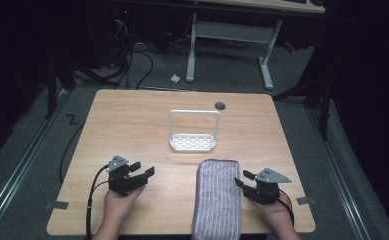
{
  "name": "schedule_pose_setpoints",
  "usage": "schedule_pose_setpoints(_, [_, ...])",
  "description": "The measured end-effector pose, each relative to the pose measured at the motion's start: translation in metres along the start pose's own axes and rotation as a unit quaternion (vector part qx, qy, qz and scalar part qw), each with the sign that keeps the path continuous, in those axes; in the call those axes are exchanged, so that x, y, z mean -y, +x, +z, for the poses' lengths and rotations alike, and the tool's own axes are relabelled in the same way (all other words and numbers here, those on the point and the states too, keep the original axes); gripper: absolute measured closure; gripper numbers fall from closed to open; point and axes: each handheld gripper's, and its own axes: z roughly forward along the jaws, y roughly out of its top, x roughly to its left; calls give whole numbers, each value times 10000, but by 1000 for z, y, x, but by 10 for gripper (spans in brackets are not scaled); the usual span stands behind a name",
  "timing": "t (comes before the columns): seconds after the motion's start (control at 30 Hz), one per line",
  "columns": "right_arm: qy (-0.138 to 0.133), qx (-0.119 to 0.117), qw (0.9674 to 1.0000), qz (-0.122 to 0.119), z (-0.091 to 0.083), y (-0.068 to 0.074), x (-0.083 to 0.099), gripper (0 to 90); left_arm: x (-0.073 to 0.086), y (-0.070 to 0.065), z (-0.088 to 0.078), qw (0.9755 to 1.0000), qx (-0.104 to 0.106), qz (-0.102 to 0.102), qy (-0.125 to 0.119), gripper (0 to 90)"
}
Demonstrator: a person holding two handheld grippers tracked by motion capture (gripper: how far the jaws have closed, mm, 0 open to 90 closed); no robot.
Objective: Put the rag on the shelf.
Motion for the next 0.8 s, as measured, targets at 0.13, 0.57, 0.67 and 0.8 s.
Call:
schedule_pose_setpoints(0.13, [-7, 11, 10000, -38, -2, 2, 1, 531, 0, -3, 3, 9999, -35, 105, 37, 339])
schedule_pose_setpoints(0.57, [194, -120, 9993, 300, 7, 3, -1, 626, 2, -27, 11, 9988, 181, 420, 157, 534])
schedule_pose_setpoints(0.67, [233, -162, 9989, 380, 10, 4, -3, 714, 3, -47, 18, 9973, 242, 662, 207, 638])
schedule_pose_setpoints(0.8, [414, -82, 9984, 368, 13, 6, -4, 866, 4, -80, 33, 9934, 746, 793, 357, 799])
